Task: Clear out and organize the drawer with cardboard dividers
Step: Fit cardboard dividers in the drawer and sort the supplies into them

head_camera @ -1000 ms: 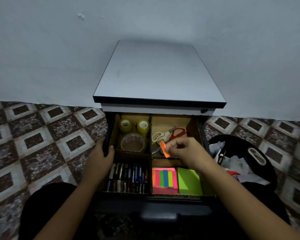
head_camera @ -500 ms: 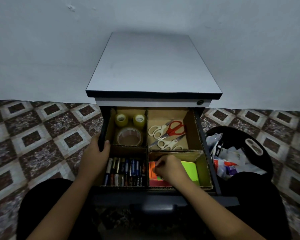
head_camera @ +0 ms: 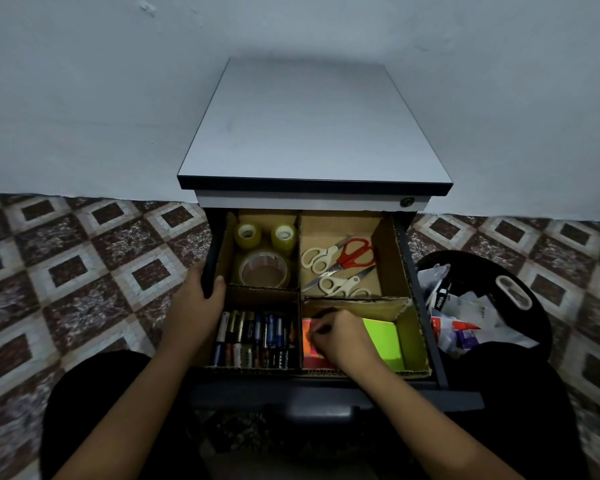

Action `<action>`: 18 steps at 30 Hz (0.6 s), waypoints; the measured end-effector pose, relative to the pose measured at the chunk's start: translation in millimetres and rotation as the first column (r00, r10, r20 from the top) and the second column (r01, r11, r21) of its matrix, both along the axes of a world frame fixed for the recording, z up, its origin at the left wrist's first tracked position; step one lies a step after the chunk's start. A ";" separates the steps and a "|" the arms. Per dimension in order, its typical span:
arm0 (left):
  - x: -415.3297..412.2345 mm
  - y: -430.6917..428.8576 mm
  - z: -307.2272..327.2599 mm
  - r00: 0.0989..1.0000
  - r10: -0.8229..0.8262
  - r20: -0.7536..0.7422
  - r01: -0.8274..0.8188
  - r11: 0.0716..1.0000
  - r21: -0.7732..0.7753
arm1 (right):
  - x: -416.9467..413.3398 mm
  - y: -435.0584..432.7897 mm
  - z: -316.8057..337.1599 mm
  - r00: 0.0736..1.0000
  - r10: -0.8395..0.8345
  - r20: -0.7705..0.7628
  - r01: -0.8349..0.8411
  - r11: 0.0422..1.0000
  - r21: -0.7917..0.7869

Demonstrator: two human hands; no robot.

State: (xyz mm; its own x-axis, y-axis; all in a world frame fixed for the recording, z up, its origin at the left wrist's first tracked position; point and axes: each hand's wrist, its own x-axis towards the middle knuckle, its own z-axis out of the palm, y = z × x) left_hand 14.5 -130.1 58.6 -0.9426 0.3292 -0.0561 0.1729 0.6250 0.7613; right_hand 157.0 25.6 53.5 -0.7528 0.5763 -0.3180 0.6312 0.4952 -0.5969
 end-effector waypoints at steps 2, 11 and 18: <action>-0.6 -0.4 -0.9 1.000 -0.003 0.001 0.003 1.000 -0.003 | 0.1 0.6 0.8 1.000 0.011 0.017 -0.010 1.000 -0.029; -1.5 0.4 -0.8 1.000 0.000 -0.001 0.000 1.000 -0.023 | 3.4 1.2 5.7 0.999 -0.012 -0.030 0.010 0.998 -0.057; -2.0 -0.4 -1.3 1.000 -0.003 0.001 0.003 0.999 -0.033 | 5.0 2.9 3.4 0.995 -0.039 -0.095 0.033 0.998 -0.056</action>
